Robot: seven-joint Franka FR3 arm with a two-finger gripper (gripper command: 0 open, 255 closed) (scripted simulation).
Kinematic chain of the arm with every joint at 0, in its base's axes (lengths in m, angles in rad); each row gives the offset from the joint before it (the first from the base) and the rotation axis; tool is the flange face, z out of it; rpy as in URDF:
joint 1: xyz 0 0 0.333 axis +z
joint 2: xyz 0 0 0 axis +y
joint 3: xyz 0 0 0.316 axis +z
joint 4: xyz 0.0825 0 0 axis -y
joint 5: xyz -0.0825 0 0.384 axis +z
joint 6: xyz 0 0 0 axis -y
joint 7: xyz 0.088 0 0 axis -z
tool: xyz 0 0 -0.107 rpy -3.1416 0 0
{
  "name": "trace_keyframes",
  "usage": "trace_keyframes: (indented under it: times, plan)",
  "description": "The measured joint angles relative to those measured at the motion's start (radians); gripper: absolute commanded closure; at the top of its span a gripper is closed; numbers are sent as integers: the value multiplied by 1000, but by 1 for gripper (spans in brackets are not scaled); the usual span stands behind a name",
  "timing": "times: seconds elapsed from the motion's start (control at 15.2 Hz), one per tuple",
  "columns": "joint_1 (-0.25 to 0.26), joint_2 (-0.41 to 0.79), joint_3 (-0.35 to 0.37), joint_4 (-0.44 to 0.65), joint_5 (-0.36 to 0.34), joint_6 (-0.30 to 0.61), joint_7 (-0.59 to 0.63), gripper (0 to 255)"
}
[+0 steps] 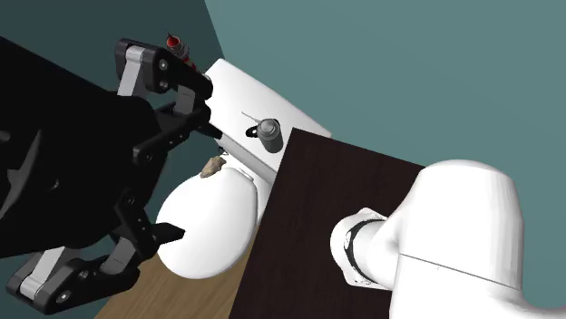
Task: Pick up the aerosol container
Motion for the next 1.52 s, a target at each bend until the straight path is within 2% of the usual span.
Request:
trace_keyframes:
  times: [0.13,0.26,0.79,1.12,1.52]
  plan:
    - [-2,1,-5,-12,-3,15,-3,0]
    - [-13,-13,-30,-67,-17,67,-18,0]
    - [-77,27,-152,-267,-90,358,-84,0]
    - [-122,117,-233,-353,-136,567,-123,0]
    - [-166,318,-343,-391,-175,845,-187,0]
